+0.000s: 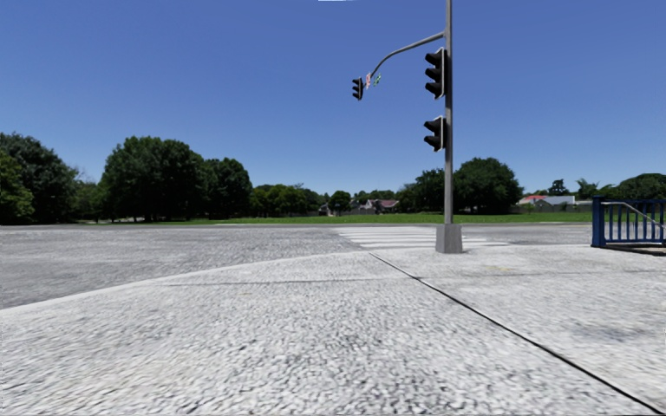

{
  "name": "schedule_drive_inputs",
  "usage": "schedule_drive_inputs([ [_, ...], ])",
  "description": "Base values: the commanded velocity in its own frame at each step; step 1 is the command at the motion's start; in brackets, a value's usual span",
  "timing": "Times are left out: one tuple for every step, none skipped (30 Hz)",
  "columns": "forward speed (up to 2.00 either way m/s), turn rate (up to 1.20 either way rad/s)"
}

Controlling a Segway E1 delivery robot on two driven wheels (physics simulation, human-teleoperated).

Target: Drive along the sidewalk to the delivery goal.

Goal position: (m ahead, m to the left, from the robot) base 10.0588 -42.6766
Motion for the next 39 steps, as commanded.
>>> schedule_drive_inputs([
  [2.0, -0.61],
  [2.0, -0.61],
  [2.0, -0.61],
  [2.0, -0.61],
  [2.0, -0.67],
  [2.0, -0.7],
  [2.0, -0.7],
  [2.0, -0.71],
  [2.0, -0.71],
  [2.0, -0.71],
  [2.0, -0.71],
  [2.0, -0.71],
  [1.96, -0.71],
  [1.96, -0.71],
  [1.88, -0.71],
  [1.84, -0.71],
  [1.84, -0.71],
  [1.84, -0.71],
  [1.83, -0.71],
  [1.83, -0.71],
  [1.83, -0.71],
  [1.83, -0.71],
  [1.82, -0.71],
  [1.82, -0.71],
  [1.79, -0.71],
  [1.76, -0.71],
  [1.71, -0.71],
  [1.71, -0.71],
  [1.66, -0.71],
  [1.65, -0.71],
  [1.65, -0.71],
  [1.65, -0.71],
  [1.65, -0.71],
  [1.65, -0.71],
  [1.65, -0.71],
  [1.65, -0.71],
  [1.65, -0.71],
  [1.65, -0.71],
  [1.65, -0.71],
])
